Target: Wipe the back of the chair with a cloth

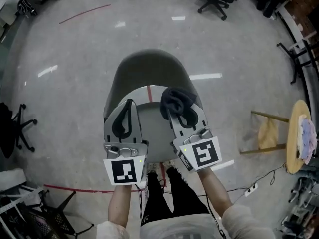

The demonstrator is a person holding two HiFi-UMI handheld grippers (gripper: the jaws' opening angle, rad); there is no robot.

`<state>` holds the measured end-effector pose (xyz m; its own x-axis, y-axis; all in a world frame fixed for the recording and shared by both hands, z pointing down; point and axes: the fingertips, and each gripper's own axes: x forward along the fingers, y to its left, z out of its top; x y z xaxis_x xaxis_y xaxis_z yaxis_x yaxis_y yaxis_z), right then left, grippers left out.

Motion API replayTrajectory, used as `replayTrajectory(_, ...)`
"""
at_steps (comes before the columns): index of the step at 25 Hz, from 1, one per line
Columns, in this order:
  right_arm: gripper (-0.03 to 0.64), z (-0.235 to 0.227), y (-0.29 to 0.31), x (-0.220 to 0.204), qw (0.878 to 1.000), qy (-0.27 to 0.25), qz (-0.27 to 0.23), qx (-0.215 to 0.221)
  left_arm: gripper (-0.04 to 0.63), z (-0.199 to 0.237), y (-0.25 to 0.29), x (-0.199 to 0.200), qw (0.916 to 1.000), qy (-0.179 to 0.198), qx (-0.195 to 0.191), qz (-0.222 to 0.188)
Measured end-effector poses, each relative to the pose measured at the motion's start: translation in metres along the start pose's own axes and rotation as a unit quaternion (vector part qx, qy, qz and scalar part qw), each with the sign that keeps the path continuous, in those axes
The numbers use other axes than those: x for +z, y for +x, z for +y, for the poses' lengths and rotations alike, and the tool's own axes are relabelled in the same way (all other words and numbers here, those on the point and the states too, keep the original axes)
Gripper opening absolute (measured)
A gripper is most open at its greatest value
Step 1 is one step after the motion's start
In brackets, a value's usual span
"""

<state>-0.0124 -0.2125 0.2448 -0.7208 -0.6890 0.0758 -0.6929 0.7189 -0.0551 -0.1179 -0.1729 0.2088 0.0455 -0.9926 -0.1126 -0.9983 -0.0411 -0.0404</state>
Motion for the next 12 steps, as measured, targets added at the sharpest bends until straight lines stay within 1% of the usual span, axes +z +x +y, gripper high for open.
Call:
replayTrajectory(3,0.058,0.007,0.011,-0.045,1.000,0.010,0.015,0.003,0.012,0.002,-0.004,-0.053,0.9998,-0.004,-0.001,0.021)
replayTrajectory(6,0.058,0.005,0.027,-0.083,1.000,0.012,0.018,0.006,0.012,0.005,-0.001,-0.098,0.9997,-0.003,0.005,0.025)
replayTrajectory(9,0.058,0.004,0.036,-0.105,1.000,0.008,0.026,0.005,0.012,0.008,-0.003,-0.125,0.9994,-0.010,0.012,0.032)
replayTrajectory(12,0.058,0.005,0.041,-0.114,1.000,0.000,0.028,0.005,0.012,0.011,-0.006,-0.136,0.9991,-0.012,0.015,0.037)
